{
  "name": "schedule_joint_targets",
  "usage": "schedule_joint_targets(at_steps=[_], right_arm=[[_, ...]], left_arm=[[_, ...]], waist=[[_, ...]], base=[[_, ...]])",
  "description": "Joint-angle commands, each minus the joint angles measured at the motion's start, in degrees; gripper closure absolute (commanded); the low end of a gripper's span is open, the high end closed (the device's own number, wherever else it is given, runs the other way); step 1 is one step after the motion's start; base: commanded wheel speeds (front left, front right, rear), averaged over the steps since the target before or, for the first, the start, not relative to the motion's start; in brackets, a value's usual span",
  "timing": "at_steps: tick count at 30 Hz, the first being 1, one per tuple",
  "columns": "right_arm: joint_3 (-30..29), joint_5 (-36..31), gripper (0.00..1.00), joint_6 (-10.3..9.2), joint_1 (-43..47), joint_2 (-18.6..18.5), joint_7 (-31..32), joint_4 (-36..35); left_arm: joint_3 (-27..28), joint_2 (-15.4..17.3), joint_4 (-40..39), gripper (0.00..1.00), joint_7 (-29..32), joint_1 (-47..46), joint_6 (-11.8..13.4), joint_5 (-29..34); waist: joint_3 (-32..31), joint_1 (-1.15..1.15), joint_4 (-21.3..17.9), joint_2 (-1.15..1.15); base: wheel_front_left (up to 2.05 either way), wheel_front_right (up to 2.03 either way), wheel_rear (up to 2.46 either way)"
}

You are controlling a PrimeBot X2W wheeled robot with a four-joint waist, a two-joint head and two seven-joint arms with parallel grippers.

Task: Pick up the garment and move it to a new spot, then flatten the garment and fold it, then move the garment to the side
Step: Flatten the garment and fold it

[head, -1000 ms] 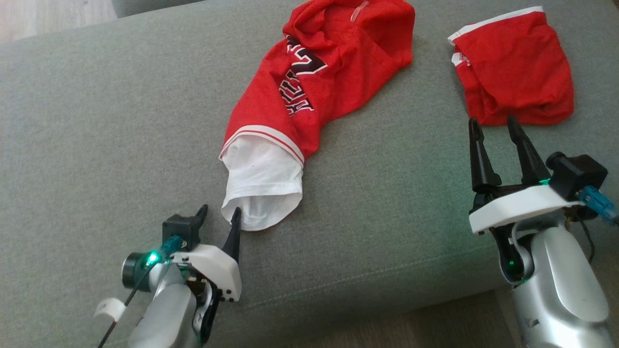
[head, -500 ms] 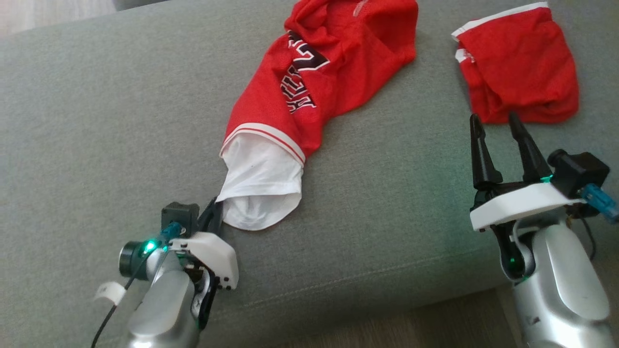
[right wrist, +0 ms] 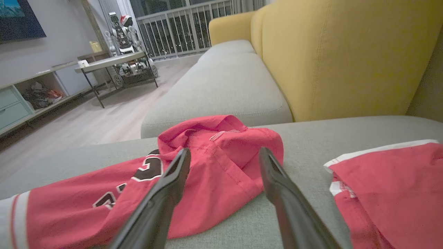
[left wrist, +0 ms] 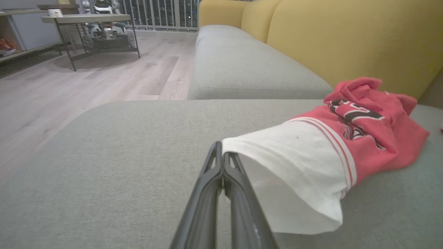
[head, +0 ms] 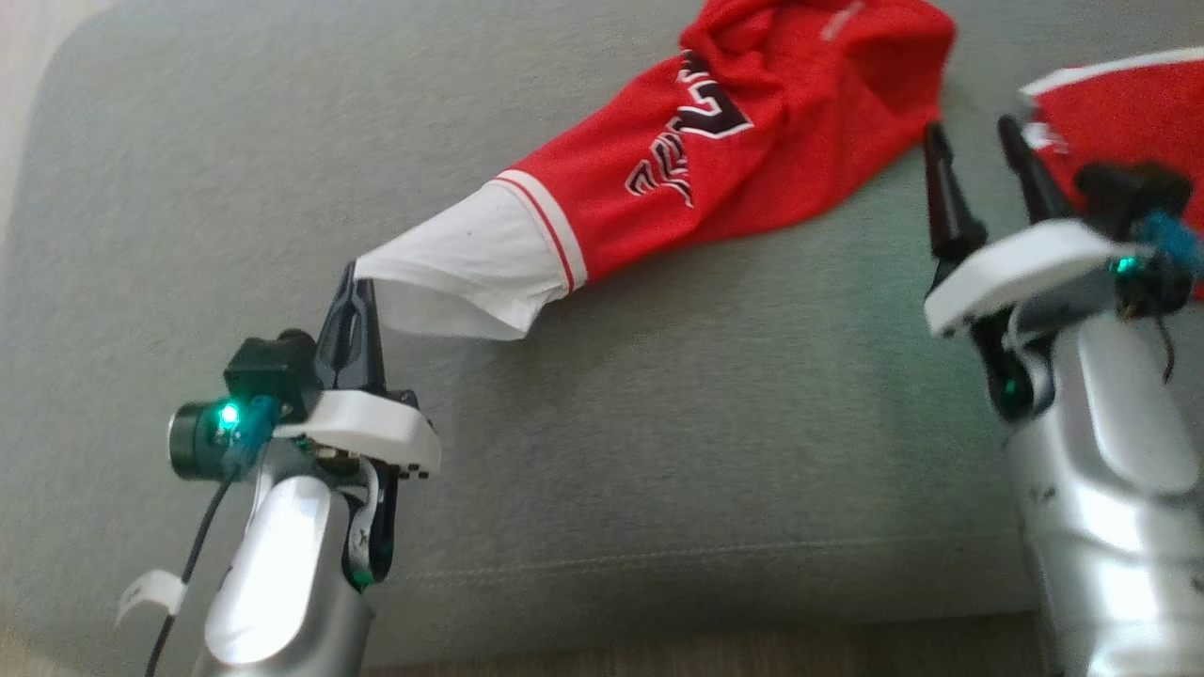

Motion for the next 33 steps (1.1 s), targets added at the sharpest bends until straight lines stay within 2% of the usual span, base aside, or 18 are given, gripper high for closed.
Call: schedule_joint_targets(at_steps=[1, 8, 16, 32, 33], right_arm=[[0.5, -1.2, 0.0, -0.01, -3.4, 0.4, 0.6, -0.2], [-4.2, -6.4, 0.0, -0.01, -13.0, 0.3, 2.5, 11.8], [-5.7, -10.9, 0.0, -0.01, -19.5, -0.1, -0.4, 21.8], [-11.1, -16.7, 0.0, -0.01, -26.0, -0.8, -5.3, 31.9], [-11.4, -17.0, 0.18, -0.01, -26.2, -0.7, -5.5, 32.3]], left_arm=[[2.0, 0.8, -3.1, 1.0, -0.3, -1.0, 0.0, 0.6], [-1.0, 0.6, -7.2, 1.0, -0.3, -0.8, -1.6, 0.1], [-5.1, 0.6, -8.1, 1.0, -0.3, -1.6, -1.2, -2.2], [-7.2, 0.6, -7.8, 1.0, -0.3, -2.7, -1.2, -2.9], [-7.3, 0.6, -7.7, 1.0, -0.3, -2.8, -1.2, -2.9]], waist=[[1.9, 0.0, 2.7, 0.0], [5.2, 0.0, 7.1, 0.0], [7.4, 0.0, 9.4, 0.0], [9.0, 0.0, 10.5, 0.0], [9.1, 0.0, 10.5, 0.0]], base=[[0.0, 0.0, 0.0], [0.0, 0.0, 0.0], [0.0, 0.0, 0.0], [0.0, 0.0, 0.0], [0.0, 0.0, 0.0]])
